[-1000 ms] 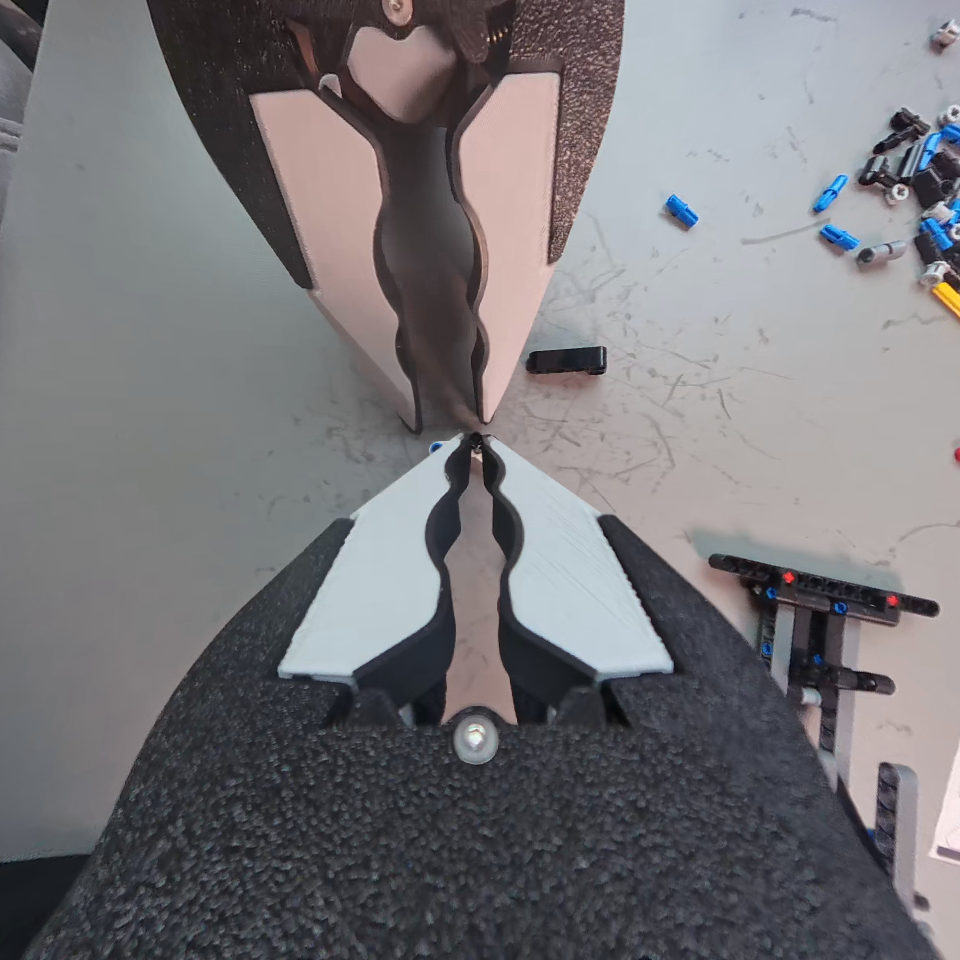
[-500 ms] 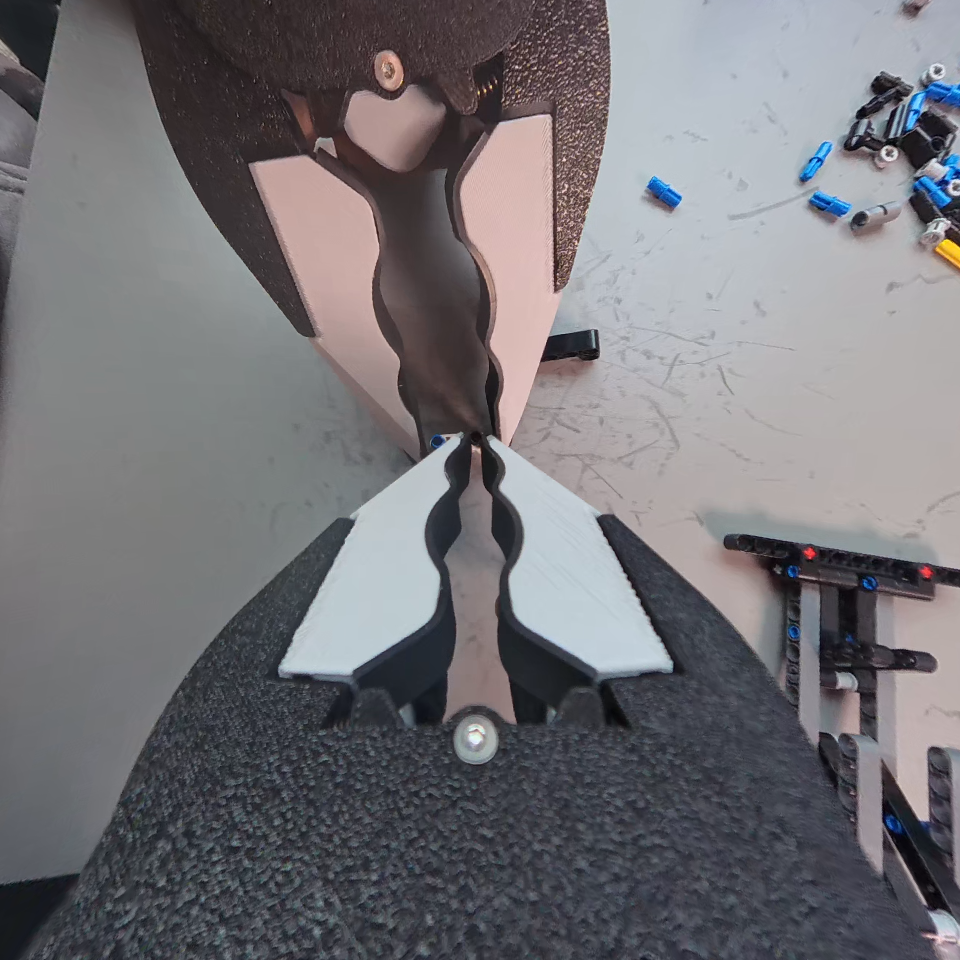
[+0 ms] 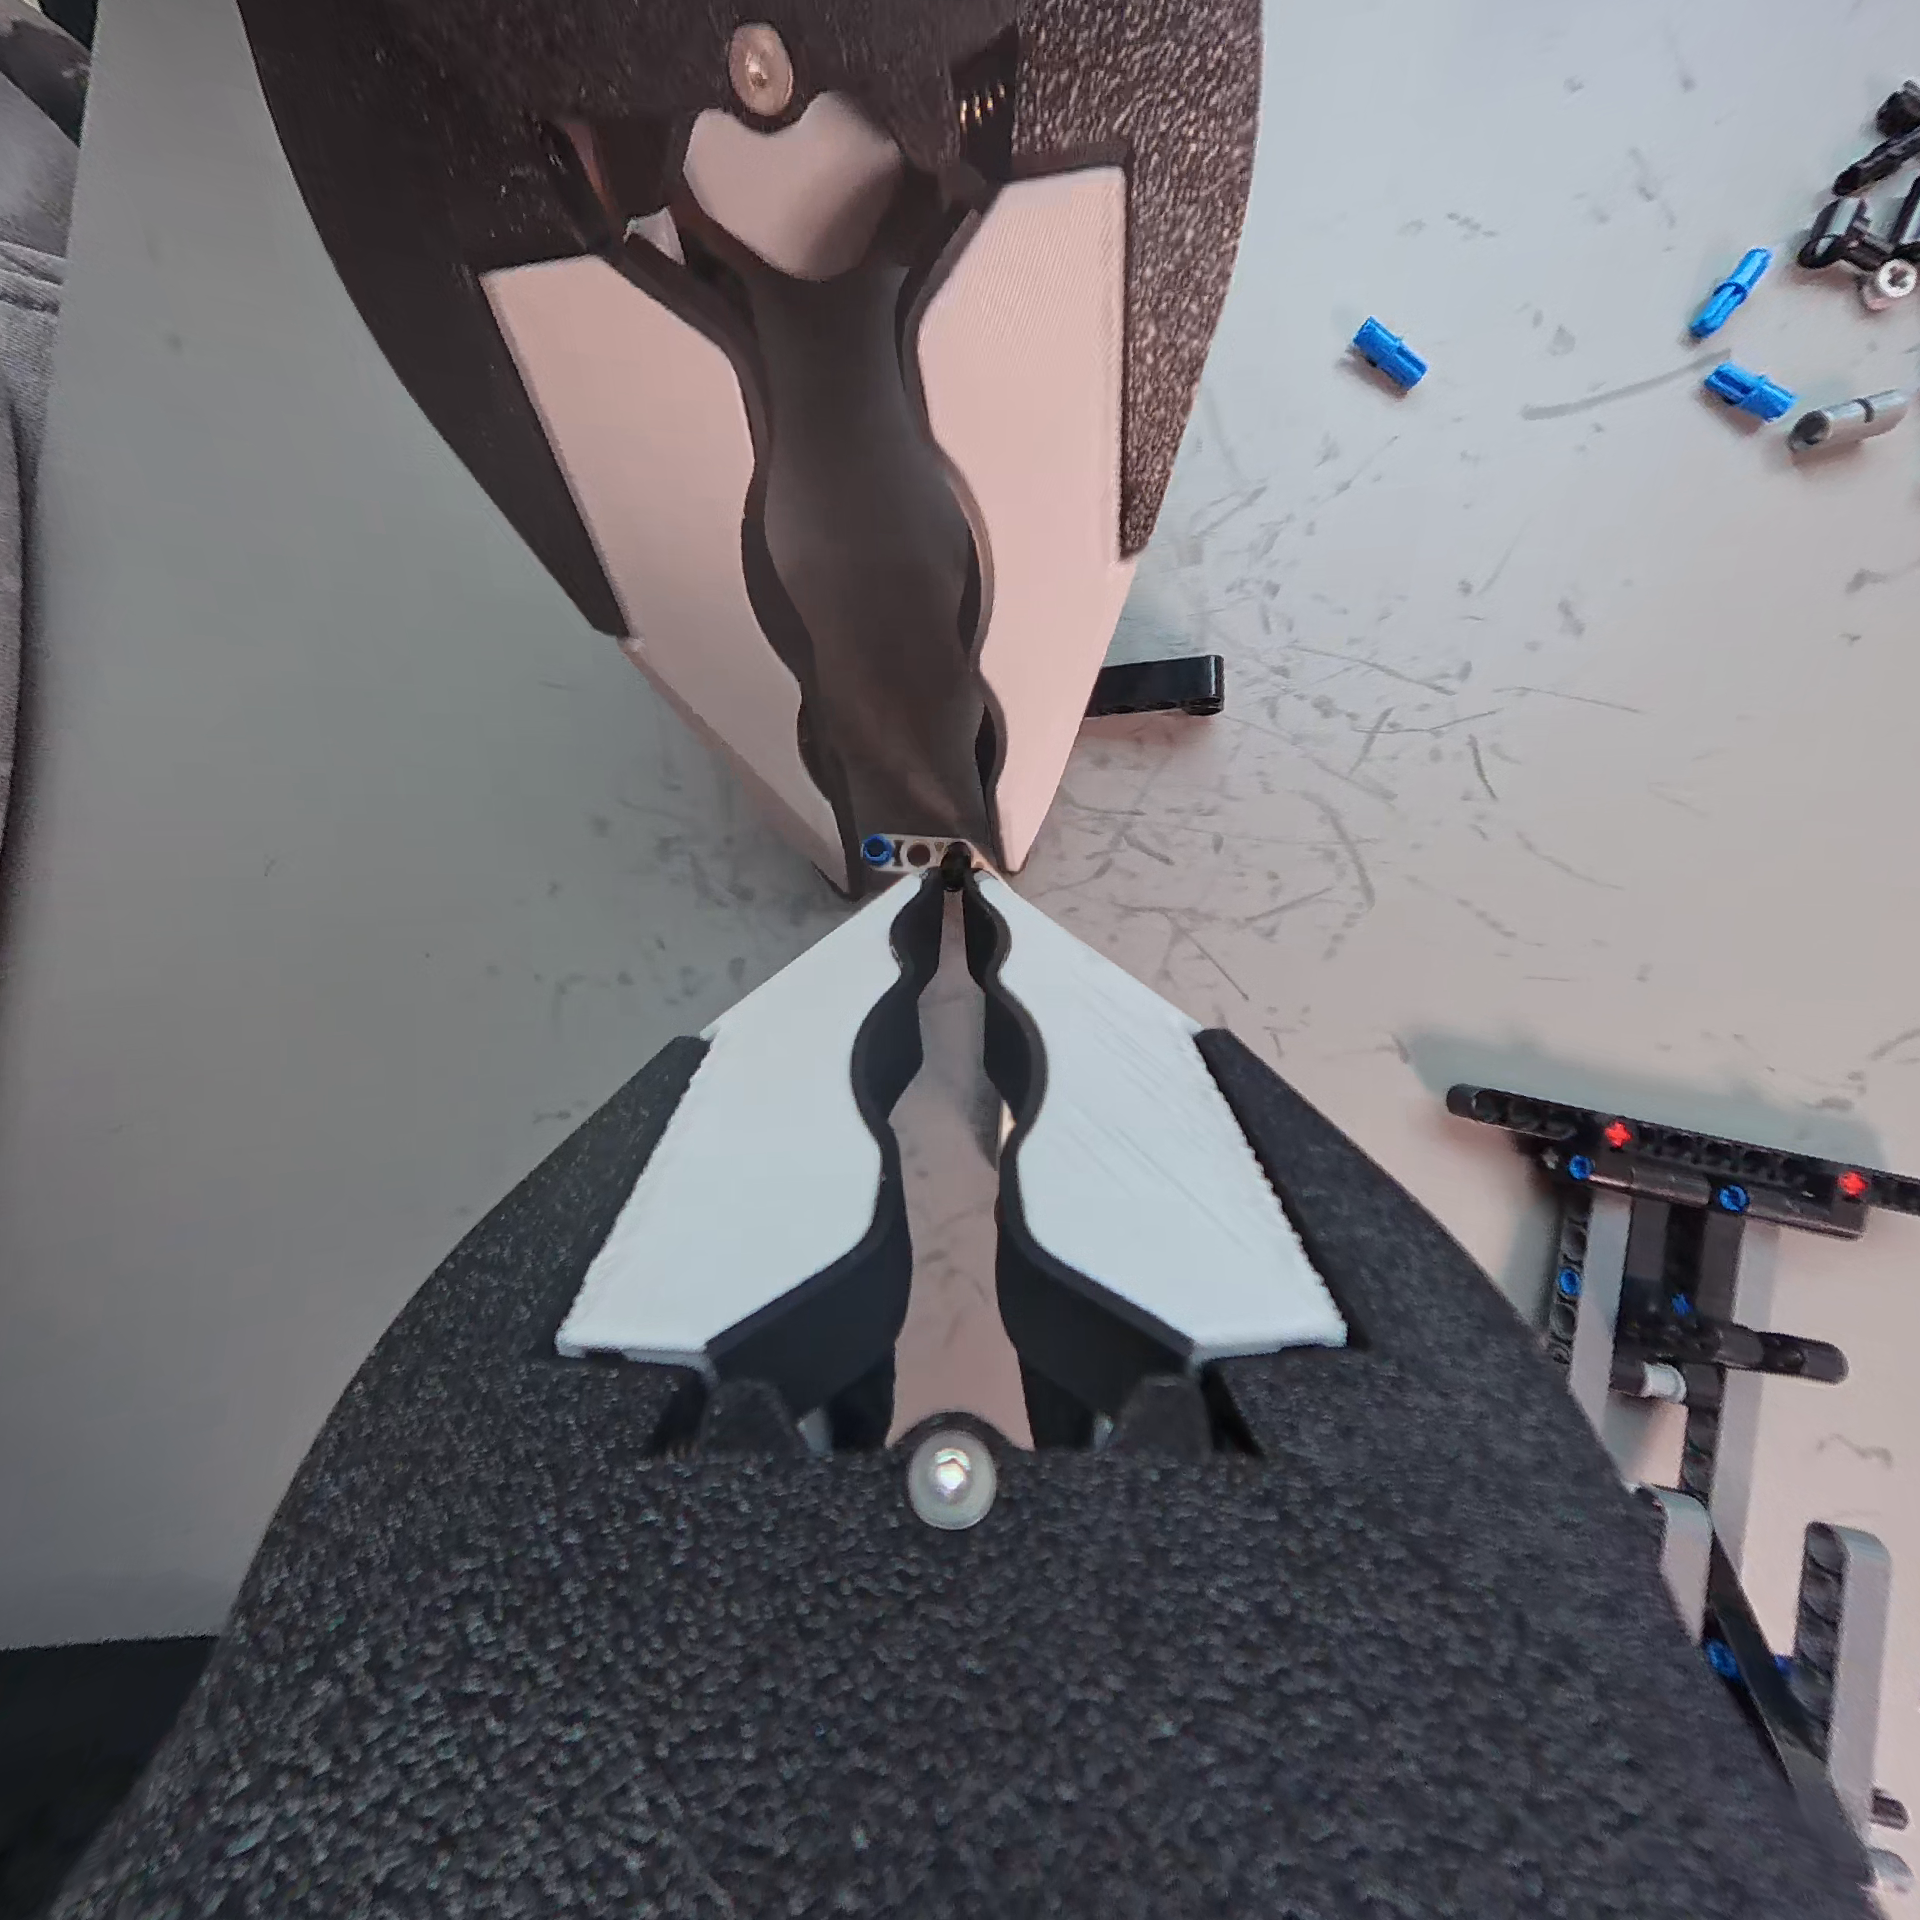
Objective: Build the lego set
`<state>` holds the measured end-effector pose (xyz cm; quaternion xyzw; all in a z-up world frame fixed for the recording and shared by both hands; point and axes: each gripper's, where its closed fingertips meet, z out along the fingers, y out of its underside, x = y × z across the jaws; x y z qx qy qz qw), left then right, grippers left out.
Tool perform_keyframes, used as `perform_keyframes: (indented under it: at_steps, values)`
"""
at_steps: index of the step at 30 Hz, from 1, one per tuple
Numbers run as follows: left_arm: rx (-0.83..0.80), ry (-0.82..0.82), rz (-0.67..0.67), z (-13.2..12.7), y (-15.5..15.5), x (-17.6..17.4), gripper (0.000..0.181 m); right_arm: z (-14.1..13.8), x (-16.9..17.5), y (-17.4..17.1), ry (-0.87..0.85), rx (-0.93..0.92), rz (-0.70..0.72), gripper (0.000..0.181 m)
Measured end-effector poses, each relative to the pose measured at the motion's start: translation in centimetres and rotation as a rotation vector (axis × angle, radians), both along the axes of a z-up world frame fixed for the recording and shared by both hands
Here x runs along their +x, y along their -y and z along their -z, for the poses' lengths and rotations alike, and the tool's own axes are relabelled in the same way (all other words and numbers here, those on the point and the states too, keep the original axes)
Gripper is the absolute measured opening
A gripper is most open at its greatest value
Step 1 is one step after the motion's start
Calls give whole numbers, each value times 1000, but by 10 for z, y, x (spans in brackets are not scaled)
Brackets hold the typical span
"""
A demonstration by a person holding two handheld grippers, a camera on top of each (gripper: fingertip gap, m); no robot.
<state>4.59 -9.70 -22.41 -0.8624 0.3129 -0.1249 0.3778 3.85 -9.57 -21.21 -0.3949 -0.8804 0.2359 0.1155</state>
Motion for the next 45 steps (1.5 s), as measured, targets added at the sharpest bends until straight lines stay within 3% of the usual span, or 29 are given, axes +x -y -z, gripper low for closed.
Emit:
perform_keyframes:
  at_steps: [12, 21, 35, 39, 45]
  values:
    - [63, 128, 44, -24, 8, 1, 6, -23, 2, 14, -82, -159, 6, 3]
    - [82, 165, 64, -33, 11, 1, 4, -31, 0, 18, -146, -144, -28, 6]
    - [66, 128, 53, -27, 13, -3, 10, -24, -1, 20, -136, -141, -37, 4]
    - [35, 106, 8, -23, 14, -10, 32, -14, -3, 8, -78, -50, -37, 3]
    - [-17, 54, -44, -7, 9, -10, 26, -1, -6, 2, 5, 57, -72, 4]
